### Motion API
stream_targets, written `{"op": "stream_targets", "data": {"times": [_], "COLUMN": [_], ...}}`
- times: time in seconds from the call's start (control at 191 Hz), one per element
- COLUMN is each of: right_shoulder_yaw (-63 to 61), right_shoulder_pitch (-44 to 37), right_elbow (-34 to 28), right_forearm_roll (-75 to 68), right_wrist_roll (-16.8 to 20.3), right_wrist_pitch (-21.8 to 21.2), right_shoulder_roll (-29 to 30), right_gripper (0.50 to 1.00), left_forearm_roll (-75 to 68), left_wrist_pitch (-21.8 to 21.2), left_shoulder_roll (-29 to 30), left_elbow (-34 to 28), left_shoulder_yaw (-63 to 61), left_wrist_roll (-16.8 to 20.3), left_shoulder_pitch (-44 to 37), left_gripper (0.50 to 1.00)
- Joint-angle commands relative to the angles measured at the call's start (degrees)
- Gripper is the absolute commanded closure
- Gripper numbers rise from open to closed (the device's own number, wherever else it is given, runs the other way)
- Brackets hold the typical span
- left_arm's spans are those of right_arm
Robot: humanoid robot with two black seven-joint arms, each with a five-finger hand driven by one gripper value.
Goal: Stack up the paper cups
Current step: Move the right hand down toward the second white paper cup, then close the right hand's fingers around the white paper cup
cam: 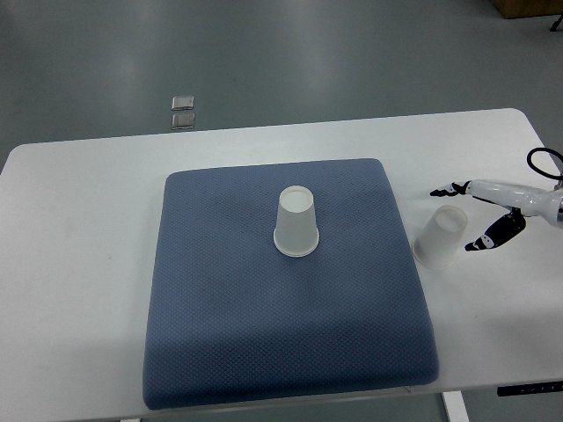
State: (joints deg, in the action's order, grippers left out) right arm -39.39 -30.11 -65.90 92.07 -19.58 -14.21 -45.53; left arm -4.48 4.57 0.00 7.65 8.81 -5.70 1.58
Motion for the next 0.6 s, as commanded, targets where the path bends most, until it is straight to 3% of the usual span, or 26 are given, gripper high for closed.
{"op": "stream_targets", "data": {"times": [0.0,0.251,0.596], "right_shoulder_yaw": [0.8,2.2,2.3], "right_shoulder_pitch": [-0.3,-0.3,-0.3], "right_elbow": [0.2,0.9,0.9], "right_forearm_roll": [0.6,1.4,1.5], "right_wrist_roll": [0.1,0.1,0.1], "right_wrist_pitch": [0.6,1.7,3.0], "right_shoulder_roll": [0.1,0.3,1.2], "right_gripper": [0.617,0.658,0.679], "left_forearm_roll": [0.0,0.0,0.0], "left_wrist_pitch": [0.0,0.0,0.0], "left_shoulder_roll": [0.0,0.0,0.0], "left_elbow": [0.0,0.0,0.0], "left_shoulder_yaw": [0.0,0.0,0.1], "left_wrist_roll": [0.0,0.0,0.0], "left_shoulder_pitch": [0.0,0.0,0.0], "left_gripper": [0.5,0.5,0.5]}}
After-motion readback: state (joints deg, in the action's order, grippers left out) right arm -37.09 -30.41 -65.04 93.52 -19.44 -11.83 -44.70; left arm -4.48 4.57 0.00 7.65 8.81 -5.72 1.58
